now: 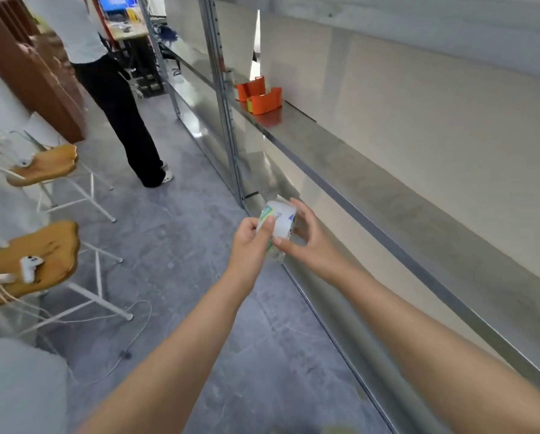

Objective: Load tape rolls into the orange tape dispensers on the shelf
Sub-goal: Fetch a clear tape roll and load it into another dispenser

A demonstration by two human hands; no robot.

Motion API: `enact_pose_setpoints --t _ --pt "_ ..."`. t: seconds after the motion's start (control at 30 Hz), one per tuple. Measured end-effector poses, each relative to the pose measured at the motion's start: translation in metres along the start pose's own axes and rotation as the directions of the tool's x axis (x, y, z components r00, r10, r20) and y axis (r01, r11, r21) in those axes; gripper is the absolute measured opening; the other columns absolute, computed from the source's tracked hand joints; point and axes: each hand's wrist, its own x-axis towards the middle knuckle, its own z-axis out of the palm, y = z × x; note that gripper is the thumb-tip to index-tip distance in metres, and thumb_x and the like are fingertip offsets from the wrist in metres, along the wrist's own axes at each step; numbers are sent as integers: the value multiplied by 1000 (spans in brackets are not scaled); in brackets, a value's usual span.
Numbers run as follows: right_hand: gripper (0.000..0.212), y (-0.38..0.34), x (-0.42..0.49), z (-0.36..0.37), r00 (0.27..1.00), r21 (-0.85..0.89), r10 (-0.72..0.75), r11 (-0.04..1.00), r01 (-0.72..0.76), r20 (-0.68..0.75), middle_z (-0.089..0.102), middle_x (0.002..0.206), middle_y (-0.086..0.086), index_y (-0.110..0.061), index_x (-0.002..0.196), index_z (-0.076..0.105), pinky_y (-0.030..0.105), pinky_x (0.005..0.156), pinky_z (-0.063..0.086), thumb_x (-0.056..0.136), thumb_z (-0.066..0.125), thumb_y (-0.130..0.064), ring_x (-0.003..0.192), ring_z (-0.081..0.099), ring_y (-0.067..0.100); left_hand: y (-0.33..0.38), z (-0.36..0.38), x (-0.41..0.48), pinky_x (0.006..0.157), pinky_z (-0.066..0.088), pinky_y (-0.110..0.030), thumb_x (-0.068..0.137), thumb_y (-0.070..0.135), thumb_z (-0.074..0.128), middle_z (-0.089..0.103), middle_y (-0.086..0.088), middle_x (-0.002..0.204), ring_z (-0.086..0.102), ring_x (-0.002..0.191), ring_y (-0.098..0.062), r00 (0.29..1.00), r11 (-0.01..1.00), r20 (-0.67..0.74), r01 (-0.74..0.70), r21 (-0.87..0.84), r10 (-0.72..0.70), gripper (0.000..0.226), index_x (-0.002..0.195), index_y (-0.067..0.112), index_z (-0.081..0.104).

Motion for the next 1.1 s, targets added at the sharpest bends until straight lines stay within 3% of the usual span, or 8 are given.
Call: enact_pose_setpoints --t 0.07,0.2,0.27,0.37,0.5,0.73,0.9,1.1 --pt "79 2 20 16 999 27 -2 1000 1 40 43 134 -16 -36 138 30 5 83 44 74 75 -27 116 47 -13 0 -18 13 54 44 -13 93 26 52 56 5 67 54 53 2 999 1000 -35 -10 -4 10 19 77 16 50" --pt "64 3 66 38 995 43 -2 999 -2 99 50 113 -44 -60 119 39 4 76 46 74 74 -30 108 51 -17 0 -45 46 49 43 -8 94 26 51 57 4 69 55 50 8 995 999 -95 5 -44 -9 18 80 15 51" --pt "66 4 94 49 993 47 -15 999 10 116 49 120 -37 -52 125 37 7 84 47 73 73 -33 111 49 -18 1 -57 67 49 44 -9 94 26 51 58 4 70 56 51 7 992 998 -127 9 -59 -16 17 81 14 52" --pt "70 12 141 58 988 55 -40 998 32 149 46 135 -15 -42 132 34 25 102 43 74 73 -33 126 45 0 5 -72 105 49 43 -9 94 27 51 58 6 68 56 51 6 987 999 -158 -13 -36 7 18 79 16 51" --pt "69 12 201 60 979 58 -38 998 27 202 48 135 -10 -41 131 39 42 101 48 72 74 -32 125 48 11 9 -85 159 51 45 -11 93 27 51 59 4 71 56 53 4 986 1000 -168 -13 6 14 18 79 17 50" --pt "69 24 296 66 981 40 14 999 -22 192 50 128 -9 -37 126 43 31 89 54 67 78 -31 115 53 11 11 -106 244 48 45 -11 93 25 52 63 13 56 57 50 5 979 1000 -206 -8 -12 5 18 77 18 52" --pt "66 33 364 86 987 35 26 999 -32 159 53 119 -15 -41 119 46 11 76 48 63 79 -34 111 54 4 9 -135 313 47 46 -13 93 28 53 63 8 64 59 51 3 984 999 -172 37 -10 -38 18 80 16 54" --pt "55 40 461 116 999 83 28 996 -30 28 55 111 -20 -46 106 49 14 81 50 68 79 -21 102 57 -4 16 -184 411 56 46 -7 92 28 54 66 6 75 62 62 5 998 1000 -60 17 23 -15 19 94 10 60"
